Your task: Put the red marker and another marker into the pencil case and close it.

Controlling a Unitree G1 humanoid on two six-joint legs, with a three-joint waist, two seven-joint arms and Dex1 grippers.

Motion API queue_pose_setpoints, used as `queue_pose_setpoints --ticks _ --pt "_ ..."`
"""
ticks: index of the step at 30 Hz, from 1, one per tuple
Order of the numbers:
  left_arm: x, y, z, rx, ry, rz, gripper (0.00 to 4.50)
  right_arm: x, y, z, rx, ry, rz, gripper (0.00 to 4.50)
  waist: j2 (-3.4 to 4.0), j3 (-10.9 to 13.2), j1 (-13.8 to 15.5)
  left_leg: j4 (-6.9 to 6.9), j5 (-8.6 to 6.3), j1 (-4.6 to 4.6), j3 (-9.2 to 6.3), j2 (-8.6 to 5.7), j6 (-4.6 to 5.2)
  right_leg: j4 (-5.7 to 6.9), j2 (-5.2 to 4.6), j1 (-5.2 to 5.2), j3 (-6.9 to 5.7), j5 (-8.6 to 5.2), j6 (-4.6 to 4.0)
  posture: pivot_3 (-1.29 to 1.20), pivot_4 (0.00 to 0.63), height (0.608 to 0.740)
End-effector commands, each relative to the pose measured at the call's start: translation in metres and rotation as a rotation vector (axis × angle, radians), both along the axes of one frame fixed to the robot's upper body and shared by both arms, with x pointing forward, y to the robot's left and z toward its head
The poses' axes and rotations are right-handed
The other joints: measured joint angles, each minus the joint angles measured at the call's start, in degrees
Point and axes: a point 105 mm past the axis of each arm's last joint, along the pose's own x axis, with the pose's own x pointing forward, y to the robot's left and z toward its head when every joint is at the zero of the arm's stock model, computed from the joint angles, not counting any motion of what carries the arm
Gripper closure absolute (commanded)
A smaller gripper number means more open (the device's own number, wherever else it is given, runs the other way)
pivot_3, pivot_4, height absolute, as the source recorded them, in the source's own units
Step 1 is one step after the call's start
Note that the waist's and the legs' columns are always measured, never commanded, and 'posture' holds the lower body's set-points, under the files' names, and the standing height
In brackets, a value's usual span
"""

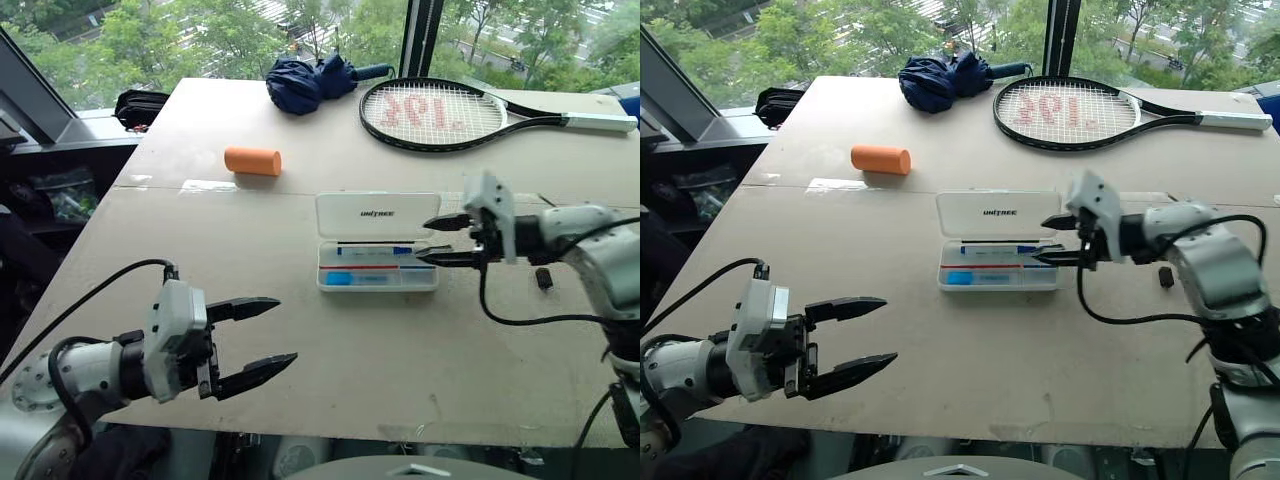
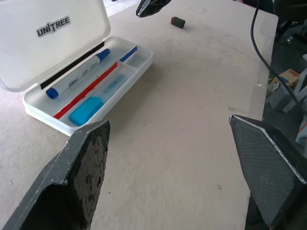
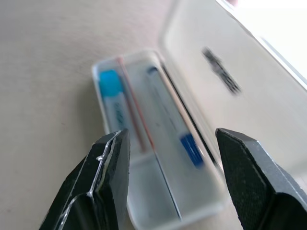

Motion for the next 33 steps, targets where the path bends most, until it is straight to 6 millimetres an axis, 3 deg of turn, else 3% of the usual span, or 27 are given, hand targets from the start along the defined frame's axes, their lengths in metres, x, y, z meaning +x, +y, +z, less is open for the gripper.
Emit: queue_pose_setpoints --ticks 1,3,4,11,14,18,20,23,25,26,28,33 --pt "-0.005 -0.016 0.007 -0.012 -0.021 -0.098 0.47 0.004 -0.063 0.004 -0.060 -0.051 -0.397 1.70 0.03 -0.02 -0.33 0.00 0.00 -0.03 0.05 0.00 0.00 0.11 0.02 -0.08 0.04 0.00 0.01 0.00 0.150 0.730" --pt "-0.003 -0.020 0.009 -0.022 -0.028 -0.117 0.47 0.007 -0.099 -0.007 -0.096 -0.037 -0.643 1.70 0.10 -0.04 -0.67 0.00 0.01 0.04 0.22 0.08 0.01 0.19 0.15 -0.11 0.13 0.00 0.00 0.00 0.150 0.730" --pt "-0.001 -0.023 0.011 -0.028 -0.031 -0.123 0.47 0.006 -0.107 -0.012 -0.092 -0.020 -0.711 1.70 0.10 -0.04 -0.83 0.03 0.01 0.06 0.24 0.08 0.01 0.28 0.17 -0.13 0.14 0.00 0.00 0.00 0.150 0.730" --pt "0.002 -0.030 0.015 -0.026 -0.042 -0.158 0.47 -0.004 -0.115 -0.056 -0.046 0.117 -0.925 1.70 0.12 -0.03 -1.42 0.08 0.03 0.06 0.30 0.15 0.02 0.35 0.61 -0.15 0.07 0.01 0.04 0.00 0.150 0.730" --pt "0.001 -0.033 0.018 -0.032 -0.046 -0.166 0.47 -0.010 -0.113 -0.074 0.003 0.184 -0.965 2.52 0.04 -0.09 -1.38 0.12 0.03 0.05 0.31 0.15 0.02 0.33 0.62 -0.12 0.06 0.01 0.05 0.00 0.150 0.730" --pt "-0.006 -0.039 0.022 -0.029 -0.052 -0.182 0.47 -0.015 -0.114 -0.076 -0.009 0.174 -0.969 4.41 -0.19 -0.23 -1.12 0.19 0.02 0.10 0.26 0.12 0.03 0.32 0.61 -0.01 0.03 0.02 0.06 0.00 0.150 0.730" --pt "-0.006 -0.041 0.023 -0.030 -0.052 -0.181 0.47 -0.015 -0.112 -0.065 0.004 0.142 -0.934 4.49 -0.20 -0.23 -0.77 0.20 0.03 0.13 0.24 0.10 0.03 0.29 0.60 0.04 0.02 0.02 0.05 0.00 0.150 0.730" --pt "-0.008 -0.042 0.022 -0.031 -0.047 -0.167 0.47 -0.012 -0.070 -0.033 0.109 0.071 -0.668 4.49 -0.11 -0.18 -0.72 0.20 0.03 0.14 0.26 0.09 0.03 0.30 0.60 0.03 0.03 0.01 0.05 0.00 0.150 0.730" --pt "-0.004 -0.036 0.020 -0.029 -0.029 -0.134 0.47 -0.028 -0.005 -0.012 0.119 0.026 -0.255 4.49 0.09 -0.07 -1.30 0.19 0.02 0.13 0.27 0.10 0.03 0.32 0.62 0.01 0.04 0.02 0.06 0.00 0.150 0.730" --pt "-0.003 -0.032 0.018 -0.023 -0.021 -0.121 0.47 -0.035 0.017 -0.008 0.109 0.027 -0.107 4.49 0.14 -0.04 -1.80 0.18 0.02 0.15 0.29 0.13 0.03 0.34 0.64 0.00 0.06 0.02 0.06 0.00 0.150 0.730" --pt "-0.004 -0.027 0.016 -0.004 -0.014 -0.116 0.47 -0.038 0.040 -0.007 0.061 0.017 0.053 4.49 0.12 -0.04 -2.34 0.17 0.02 0.26 0.35 0.36 0.04 0.36 0.89 0.01 0.13 0.02 0.06 0.00 0.150 0.730" --pt "-0.004 -0.013 0.017 0.028 -0.014 -0.091 0.47 -0.024 0.072 -0.017 -0.139 -0.033 0.357 4.49 0.09 -0.01 -2.40 0.16 0.03 0.27 0.28 0.45 0.03 0.35 0.99 0.01 0.02 0.01 0.04 0.00 0.150 0.730"
